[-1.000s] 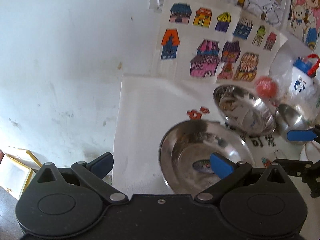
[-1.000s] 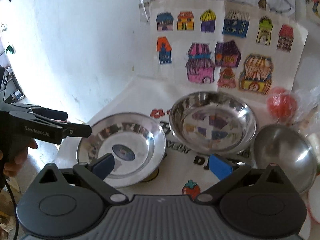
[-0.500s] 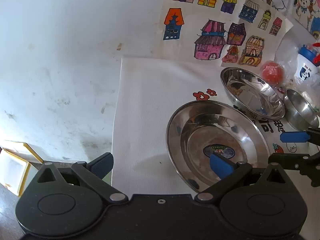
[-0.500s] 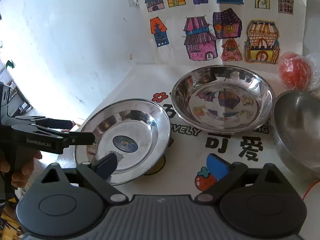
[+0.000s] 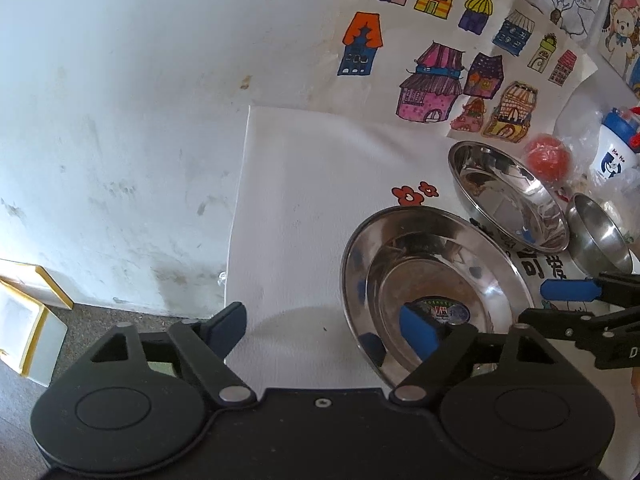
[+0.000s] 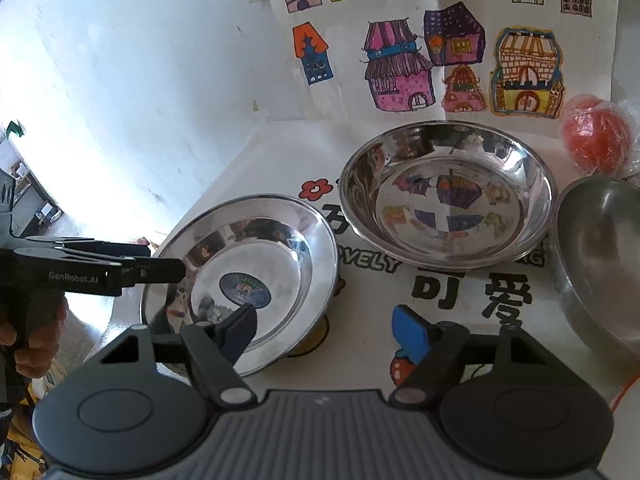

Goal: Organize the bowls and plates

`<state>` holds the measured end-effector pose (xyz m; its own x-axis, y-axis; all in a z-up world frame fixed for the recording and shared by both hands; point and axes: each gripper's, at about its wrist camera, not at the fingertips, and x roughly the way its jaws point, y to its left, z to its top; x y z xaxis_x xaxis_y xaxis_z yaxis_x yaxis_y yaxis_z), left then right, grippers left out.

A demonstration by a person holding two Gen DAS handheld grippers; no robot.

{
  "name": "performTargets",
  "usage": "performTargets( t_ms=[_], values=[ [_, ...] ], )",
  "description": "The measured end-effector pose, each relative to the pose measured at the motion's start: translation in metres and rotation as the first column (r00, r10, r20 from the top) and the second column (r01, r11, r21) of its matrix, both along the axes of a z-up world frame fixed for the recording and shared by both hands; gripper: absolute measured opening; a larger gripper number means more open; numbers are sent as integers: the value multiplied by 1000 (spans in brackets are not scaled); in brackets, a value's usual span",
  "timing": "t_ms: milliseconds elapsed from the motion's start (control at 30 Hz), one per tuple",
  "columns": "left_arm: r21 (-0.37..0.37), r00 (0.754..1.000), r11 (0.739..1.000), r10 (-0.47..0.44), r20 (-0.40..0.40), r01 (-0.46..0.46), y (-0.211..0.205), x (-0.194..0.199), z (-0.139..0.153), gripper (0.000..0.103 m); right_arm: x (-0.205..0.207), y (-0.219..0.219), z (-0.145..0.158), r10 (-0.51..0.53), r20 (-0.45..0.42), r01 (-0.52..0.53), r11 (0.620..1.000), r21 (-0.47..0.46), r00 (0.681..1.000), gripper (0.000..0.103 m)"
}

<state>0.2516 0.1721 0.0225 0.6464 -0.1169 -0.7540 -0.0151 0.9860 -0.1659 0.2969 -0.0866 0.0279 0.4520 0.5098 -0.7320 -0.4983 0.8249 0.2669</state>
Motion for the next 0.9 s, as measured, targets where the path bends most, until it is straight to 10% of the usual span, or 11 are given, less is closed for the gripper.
performTargets(
  t_ms=[600, 900],
  values=[
    [-84, 998, 995, -51, -30, 49, -5, 9, 2, 21, 9, 3, -6, 9, -49, -7, 999, 36, 999, 33],
    [-127, 998, 992, -26, -52, 19, -2, 9, 2, 17, 8, 3, -7, 0, -83, 6, 998, 64, 997, 24]
  ],
)
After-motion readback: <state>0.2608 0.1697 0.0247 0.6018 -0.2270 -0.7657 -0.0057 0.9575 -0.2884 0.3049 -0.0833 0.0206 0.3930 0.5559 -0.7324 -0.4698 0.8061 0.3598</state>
